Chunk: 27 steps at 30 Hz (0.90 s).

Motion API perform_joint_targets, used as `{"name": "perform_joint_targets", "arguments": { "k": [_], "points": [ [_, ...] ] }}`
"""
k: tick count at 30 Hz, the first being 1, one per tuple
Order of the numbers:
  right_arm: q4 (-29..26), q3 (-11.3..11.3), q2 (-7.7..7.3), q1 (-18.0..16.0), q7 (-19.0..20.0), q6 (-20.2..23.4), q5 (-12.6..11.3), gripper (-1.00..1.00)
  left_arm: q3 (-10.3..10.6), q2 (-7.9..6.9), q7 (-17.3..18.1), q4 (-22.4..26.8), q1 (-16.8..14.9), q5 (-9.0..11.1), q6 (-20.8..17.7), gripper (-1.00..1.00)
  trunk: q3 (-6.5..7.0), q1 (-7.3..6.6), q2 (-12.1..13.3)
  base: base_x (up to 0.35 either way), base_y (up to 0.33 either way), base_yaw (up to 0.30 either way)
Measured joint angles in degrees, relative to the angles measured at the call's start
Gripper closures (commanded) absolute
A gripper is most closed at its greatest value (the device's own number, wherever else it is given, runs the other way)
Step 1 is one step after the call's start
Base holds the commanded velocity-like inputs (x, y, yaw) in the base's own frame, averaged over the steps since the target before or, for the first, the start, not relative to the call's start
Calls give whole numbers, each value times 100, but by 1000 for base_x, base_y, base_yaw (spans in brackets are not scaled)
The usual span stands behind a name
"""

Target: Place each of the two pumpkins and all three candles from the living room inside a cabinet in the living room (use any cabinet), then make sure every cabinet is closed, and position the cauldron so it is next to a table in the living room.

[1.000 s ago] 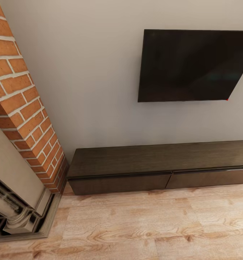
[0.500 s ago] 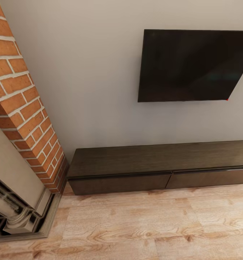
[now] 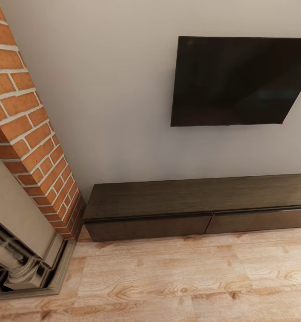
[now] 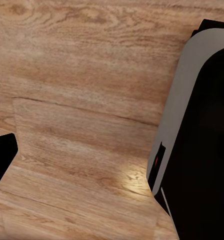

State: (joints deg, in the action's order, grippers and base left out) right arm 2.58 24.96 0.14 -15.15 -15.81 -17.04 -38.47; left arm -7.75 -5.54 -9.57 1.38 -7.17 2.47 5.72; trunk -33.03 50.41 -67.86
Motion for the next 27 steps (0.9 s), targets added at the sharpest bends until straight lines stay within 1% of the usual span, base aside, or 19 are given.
{"name": "perform_joint_targets", "arguments": {
  "k": [27],
  "points": [
    [0, 0, -4, 0, 0, 1, -1, -100, 0, 0, 2, 0, 0, 0, 0, -100, 0, 0, 0, 0, 0, 0]
  ]
}}
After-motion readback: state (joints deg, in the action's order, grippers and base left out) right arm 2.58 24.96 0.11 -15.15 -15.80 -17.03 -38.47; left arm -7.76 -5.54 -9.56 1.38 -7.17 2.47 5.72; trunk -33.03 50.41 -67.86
